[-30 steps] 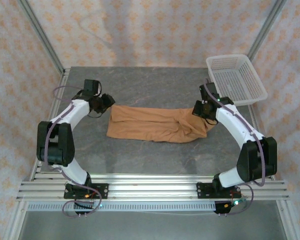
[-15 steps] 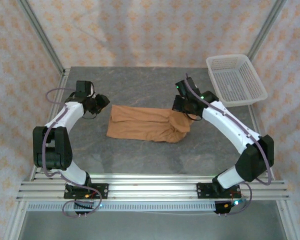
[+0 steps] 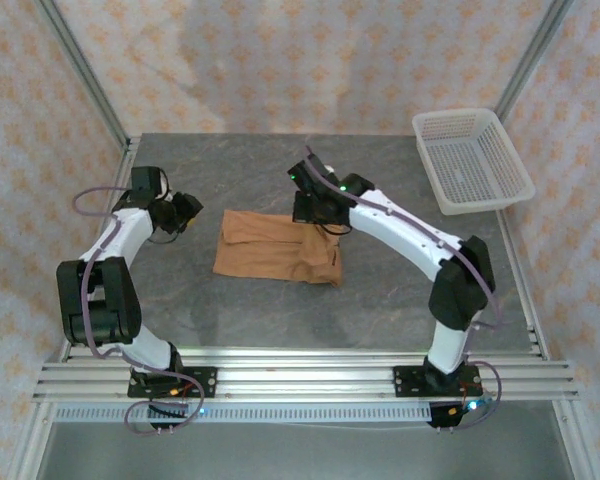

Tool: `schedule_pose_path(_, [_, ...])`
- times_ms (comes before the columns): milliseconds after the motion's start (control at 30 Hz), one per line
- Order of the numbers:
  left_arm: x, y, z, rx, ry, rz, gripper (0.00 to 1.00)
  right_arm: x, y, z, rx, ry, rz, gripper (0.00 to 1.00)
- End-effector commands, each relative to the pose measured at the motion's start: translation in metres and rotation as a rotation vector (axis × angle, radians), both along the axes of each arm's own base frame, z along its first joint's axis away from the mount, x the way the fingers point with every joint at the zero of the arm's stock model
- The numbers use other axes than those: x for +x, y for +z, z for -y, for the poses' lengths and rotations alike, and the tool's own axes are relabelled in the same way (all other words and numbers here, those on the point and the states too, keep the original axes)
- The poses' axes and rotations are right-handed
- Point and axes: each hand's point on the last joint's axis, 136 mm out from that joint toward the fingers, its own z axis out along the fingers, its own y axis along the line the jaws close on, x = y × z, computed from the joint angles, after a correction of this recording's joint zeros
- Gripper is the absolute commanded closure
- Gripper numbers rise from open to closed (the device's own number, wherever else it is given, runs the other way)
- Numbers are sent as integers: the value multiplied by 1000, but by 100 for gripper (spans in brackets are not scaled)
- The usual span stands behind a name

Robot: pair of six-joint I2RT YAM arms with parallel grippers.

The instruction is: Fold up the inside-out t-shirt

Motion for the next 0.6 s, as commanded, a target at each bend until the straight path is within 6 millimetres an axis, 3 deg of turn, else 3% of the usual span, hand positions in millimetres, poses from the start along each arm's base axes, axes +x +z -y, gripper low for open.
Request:
schedule_pose_path(0, [-11,4,-2,-2,-16,-2,66,5,9,-15,-8,0,23,100])
schedule_pose_path(233, [-13,-2,-6,-15,-9,-11,66,11,4,-40,-13,26,19,100])
schedule_pose_path(567, [-11,-2,-5,-27,-11,-7,66,18,-12,-60,-13,33,-7,100])
